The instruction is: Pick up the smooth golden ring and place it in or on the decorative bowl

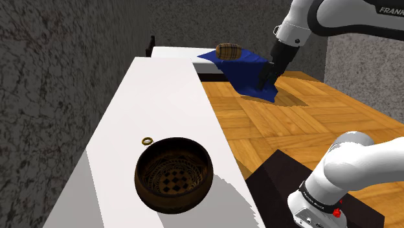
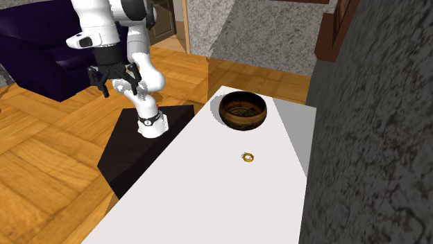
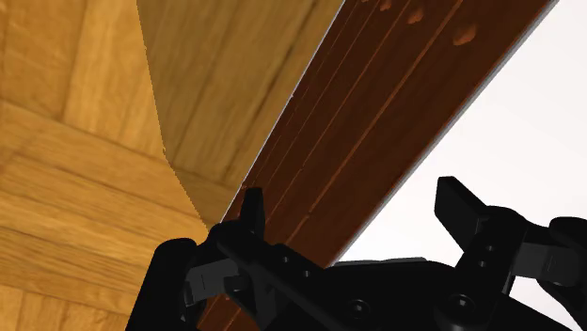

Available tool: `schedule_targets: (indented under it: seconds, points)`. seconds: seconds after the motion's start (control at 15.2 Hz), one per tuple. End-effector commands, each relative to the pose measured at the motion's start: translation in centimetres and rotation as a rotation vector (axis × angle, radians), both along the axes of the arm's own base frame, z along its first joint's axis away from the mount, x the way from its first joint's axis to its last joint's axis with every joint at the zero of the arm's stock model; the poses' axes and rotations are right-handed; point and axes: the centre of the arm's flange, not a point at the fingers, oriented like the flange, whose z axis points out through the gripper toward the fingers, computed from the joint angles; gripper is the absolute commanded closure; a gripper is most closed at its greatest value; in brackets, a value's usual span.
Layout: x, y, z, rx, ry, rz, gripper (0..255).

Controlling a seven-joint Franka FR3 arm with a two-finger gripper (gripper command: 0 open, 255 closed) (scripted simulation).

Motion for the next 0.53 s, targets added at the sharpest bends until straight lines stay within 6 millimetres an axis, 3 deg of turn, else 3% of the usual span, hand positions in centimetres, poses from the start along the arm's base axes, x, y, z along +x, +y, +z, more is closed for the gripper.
schedule_targets:
  seconds: [0.0,0.46]
  points:
    - [0.0,0.0,0.0,0.0,0.0,0.0,0]
    - [3.0,8.7,-2.3,-0.002,0.032,-0.051,0]
